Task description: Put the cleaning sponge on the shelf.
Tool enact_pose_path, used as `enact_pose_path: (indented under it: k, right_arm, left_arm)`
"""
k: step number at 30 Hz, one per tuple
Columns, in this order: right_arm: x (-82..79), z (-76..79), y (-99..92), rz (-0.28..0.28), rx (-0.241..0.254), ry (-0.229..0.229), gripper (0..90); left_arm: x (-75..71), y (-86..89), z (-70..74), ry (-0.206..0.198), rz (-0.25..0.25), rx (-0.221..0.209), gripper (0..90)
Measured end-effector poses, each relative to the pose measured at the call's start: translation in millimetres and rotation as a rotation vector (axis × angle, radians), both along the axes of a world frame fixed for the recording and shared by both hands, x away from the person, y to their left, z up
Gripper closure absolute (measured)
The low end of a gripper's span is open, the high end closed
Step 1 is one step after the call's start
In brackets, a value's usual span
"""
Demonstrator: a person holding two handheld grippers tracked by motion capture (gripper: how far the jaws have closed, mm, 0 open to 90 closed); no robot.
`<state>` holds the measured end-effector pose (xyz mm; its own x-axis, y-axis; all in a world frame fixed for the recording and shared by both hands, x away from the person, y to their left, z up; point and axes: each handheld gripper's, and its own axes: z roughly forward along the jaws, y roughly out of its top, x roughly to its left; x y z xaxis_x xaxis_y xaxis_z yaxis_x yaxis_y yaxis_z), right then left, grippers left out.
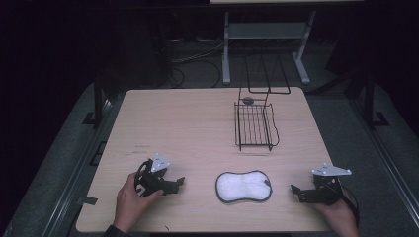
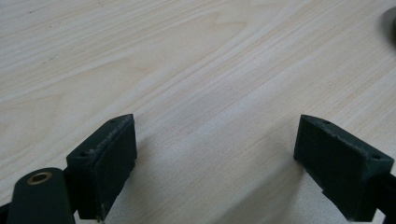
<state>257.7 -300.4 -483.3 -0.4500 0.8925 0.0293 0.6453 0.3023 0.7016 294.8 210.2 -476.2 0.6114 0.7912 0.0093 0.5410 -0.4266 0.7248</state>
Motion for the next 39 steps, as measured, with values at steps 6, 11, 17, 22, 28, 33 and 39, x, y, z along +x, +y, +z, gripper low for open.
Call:
enact_pose_path:
  k: [6,11,17,22,28,33,39]
  right_arm:
    - [-1.3,0.3,-0.5,0.005,0.002,-0.009,5.7]
    - [-3.7,2.8,-1.6,0.003,0.017,-0.015,15.6]
    - [-6.4,11.0,-1.5,0.010,0.067,-0.026,32.4]
    - [-10.6,19.4,6.6,0.072,0.099,-0.035,56.7]
    - [-14.6,27.8,22.1,0.164,0.136,-0.025,83.7]
    - [-14.9,30.8,36.4,0.236,0.164,-0.005,89.8]
    - [-16.7,28.9,56.6,0.321,0.170,0.017,89.8]
  left_arm:
    - [0.0,0.0,0.0,0.000,0.000,0.000,12.4]
    - [0.1,0.1,0.1,0.000,-0.001,0.001,12.3]
    - [0.1,0.2,0.1,0.001,-0.002,0.003,12.3]
    - [0.0,0.1,0.1,0.000,-0.001,0.001,12.3]
    - [0.0,0.0,0.0,0.000,0.000,0.000,12.3]
    - [0.0,0.0,0.0,0.000,0.000,0.000,12.3]
    - [0.0,0.0,0.0,0.000,0.000,0.000,12.3]
